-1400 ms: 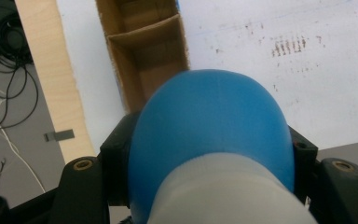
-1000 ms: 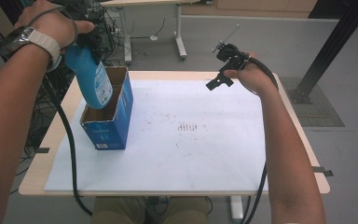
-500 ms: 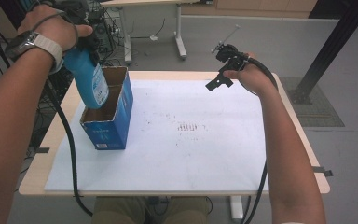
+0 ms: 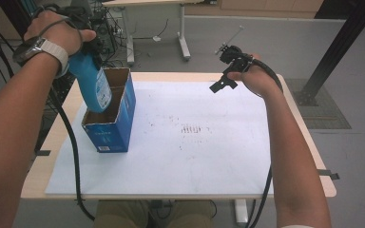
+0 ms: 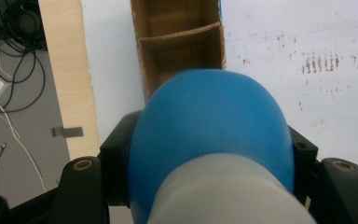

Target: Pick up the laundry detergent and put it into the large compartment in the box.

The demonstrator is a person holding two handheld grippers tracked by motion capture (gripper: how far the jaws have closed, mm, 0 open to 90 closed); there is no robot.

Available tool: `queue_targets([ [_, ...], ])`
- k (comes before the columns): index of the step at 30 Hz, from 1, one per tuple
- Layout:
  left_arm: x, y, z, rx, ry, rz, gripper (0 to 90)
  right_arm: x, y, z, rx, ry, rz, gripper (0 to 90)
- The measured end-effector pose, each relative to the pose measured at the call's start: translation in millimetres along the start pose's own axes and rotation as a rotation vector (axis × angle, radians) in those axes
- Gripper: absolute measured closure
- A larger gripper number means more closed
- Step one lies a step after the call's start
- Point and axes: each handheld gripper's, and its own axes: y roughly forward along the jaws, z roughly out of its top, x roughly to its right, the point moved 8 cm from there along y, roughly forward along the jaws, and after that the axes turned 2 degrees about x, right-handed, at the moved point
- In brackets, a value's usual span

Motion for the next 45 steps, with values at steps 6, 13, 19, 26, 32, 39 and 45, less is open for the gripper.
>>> queue_targets([
  [6, -0.3, 3.0, 1.1, 0.000, -0.004, 0.001, 37.9, 1.2, 1.2, -3.0, 0.000, 0.007, 0.000, 8.6],
  [13, -1.3, 8.0, 2.4, 0.000, -0.007, 0.006, 37.8, 1.6, 0.8, -4.0, -0.001, 0.012, -0.001, 8.5],
  [19, -3.1, 15.5, 3.7, -0.005, -0.013, 0.006, 37.8, 1.9, 2.6, -4.3, -0.002, 0.011, 0.000, 8.5],
  [26, -5.5, 28.5, 5.1, -0.007, -0.006, 0.000, 37.8, 3.2, 4.8, -5.4, -0.007, 0.016, 0.001, 8.5],
  [32, -6.6, 40.9, 6.2, -0.016, 0.004, -0.001, 37.8, 4.1, 7.3, -7.8, -0.010, 0.022, 0.006, 8.5],
  [39, -5.5, 54.2, 6.4, -0.012, 0.009, -0.006, 37.8, 5.0, 8.8, -9.6, -0.013, 0.025, 0.007, 8.5],
  [45, -5.7, 69.8, 6.6, -0.015, 0.007, -0.020, 37.8, 5.1, 9.1, -9.6, -0.014, 0.026, 0.008, 8.5],
])
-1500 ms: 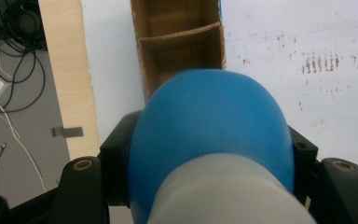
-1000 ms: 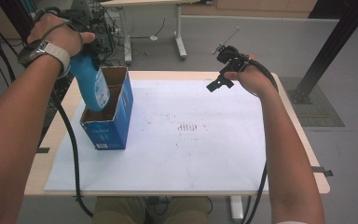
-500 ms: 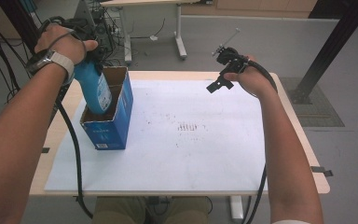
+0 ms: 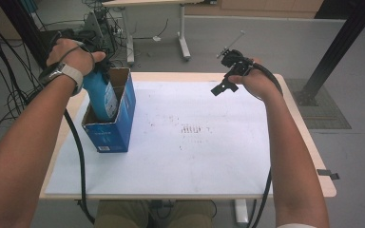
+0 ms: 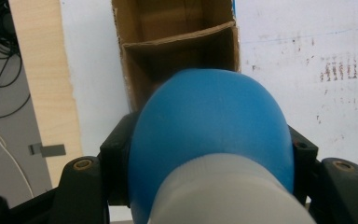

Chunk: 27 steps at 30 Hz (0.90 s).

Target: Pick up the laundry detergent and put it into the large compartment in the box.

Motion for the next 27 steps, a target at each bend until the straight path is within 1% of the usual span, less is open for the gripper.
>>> queue_targets([
  [1, -0.6, 2.4, 0.2, 0.001, 0.007, 0.003, 37.8, 0.1, 0.1, -0.1, -0.001, 0.000, 0.001, 8.5],
  [6, -0.6, 14.9, 1.3, -0.016, 0.010, 0.009, 37.8, 0.8, 1.3, -1.3, -0.004, 0.005, 0.002, 8.5],
  [9, -1.9, 21.0, 1.5, -0.020, 0.009, 0.003, 37.8, 1.8, 3.0, -2.7, -0.006, 0.006, 0.003, 8.5],
  [11, -2.2, 24.3, 0.7, -0.008, 0.009, 0.003, 37.8, 2.4, 4.0, -3.9, -0.008, 0.011, 0.004, 8.5],
  [12, -1.9, 25.4, -0.4, 0.007, 0.009, 0.007, 37.8, 2.7, 4.2, -4.2, -0.007, 0.011, 0.004, 8.5],
  [14, -1.2, 29.3, 0.6, -0.006, 0.014, 0.011, 37.8, 3.3, 4.6, -4.9, -0.008, 0.015, 0.005, 8.5],
  [16, -1.4, 32.6, -0.3, 0.006, 0.014, 0.014, 37.8, 4.0, 4.4, -5.2, -0.010, 0.015, 0.004, 8.5],
  [18, -2.0, 35.3, -0.2, 0.002, 0.019, 0.015, 37.8, 4.6, 4.0, -5.6, -0.008, 0.017, 0.003, 8.5],
  [19, -1.8, 37.1, -0.4, 0.005, 0.014, 0.013, 37.7, 4.9, 3.9, -5.8, -0.009, 0.019, 0.001, 8.5],
  [21, -1.5, 40.5, -0.6, 0.007, 0.014, 0.013, 37.8, 5.6, 3.9, -6.4, -0.009, 0.021, 0.002, 8.5],
  [23, -0.7, 44.4, -1.7, 0.019, 0.014, 0.016, 37.8, 6.1, 4.1, -6.8, -0.010, 0.021, 0.003, 8.5],
  [27, 1.1, 54.7, -1.8, 0.014, 0.014, 0.019, 37.8, 6.8, 4.5, -7.9, -0.009, 0.022, 0.004, 8.5],
])
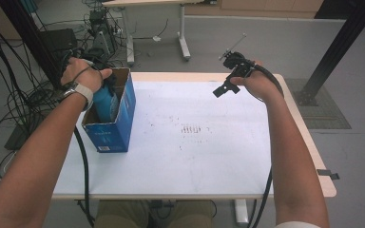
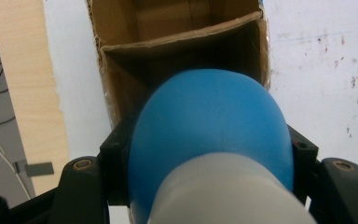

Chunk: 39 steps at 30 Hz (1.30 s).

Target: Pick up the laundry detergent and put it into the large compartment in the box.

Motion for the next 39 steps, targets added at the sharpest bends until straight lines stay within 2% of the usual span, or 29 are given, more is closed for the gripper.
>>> queue_targets([
  [11, 2.3, 23.6, -0.9, -0.020, 0.008, 0.000, 37.7, 3.2, 1.8, -6.1, -0.004, 0.016, 0.001, 8.5],
  [29, 3.1, 39.0, -4.8, -0.025, 0.021, 0.036, 37.7, 0.9, 1.2, -7.3, -0.006, 0.018, -0.001, 8.5],
  [39, 2.9, 47.9, -6.1, -0.037, 0.017, 0.027, 37.7, 0.4, 0.7, -7.8, -0.005, 0.021, -0.002, 8.5],
])
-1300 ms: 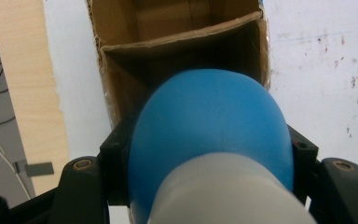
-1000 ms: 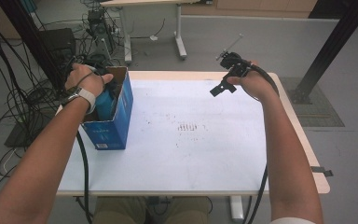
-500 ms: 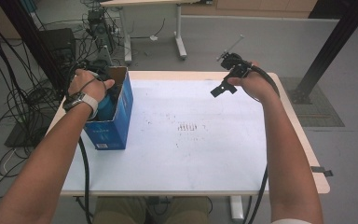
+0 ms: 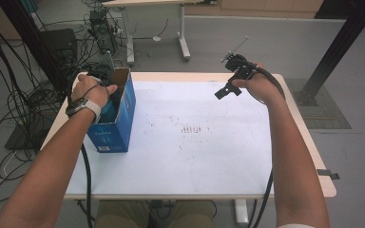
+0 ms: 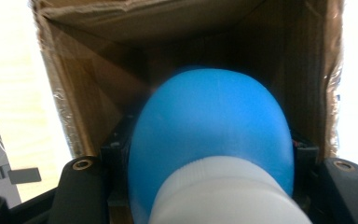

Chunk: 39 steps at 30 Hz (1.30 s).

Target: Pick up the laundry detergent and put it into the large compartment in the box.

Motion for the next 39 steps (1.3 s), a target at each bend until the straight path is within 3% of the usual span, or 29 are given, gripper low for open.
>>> queue_targets([
  [8, 1.5, 9.9, -1.1, -0.003, 0.000, 0.004, 37.7, 0.2, 0.4, -1.8, 0.000, 0.004, 0.001, 8.5],
  [39, -0.3, 10.7, -1.8, -0.002, 0.008, -0.003, 37.6, -1.2, -3.2, -4.2, 0.002, 0.006, -0.006, 8.5],
])
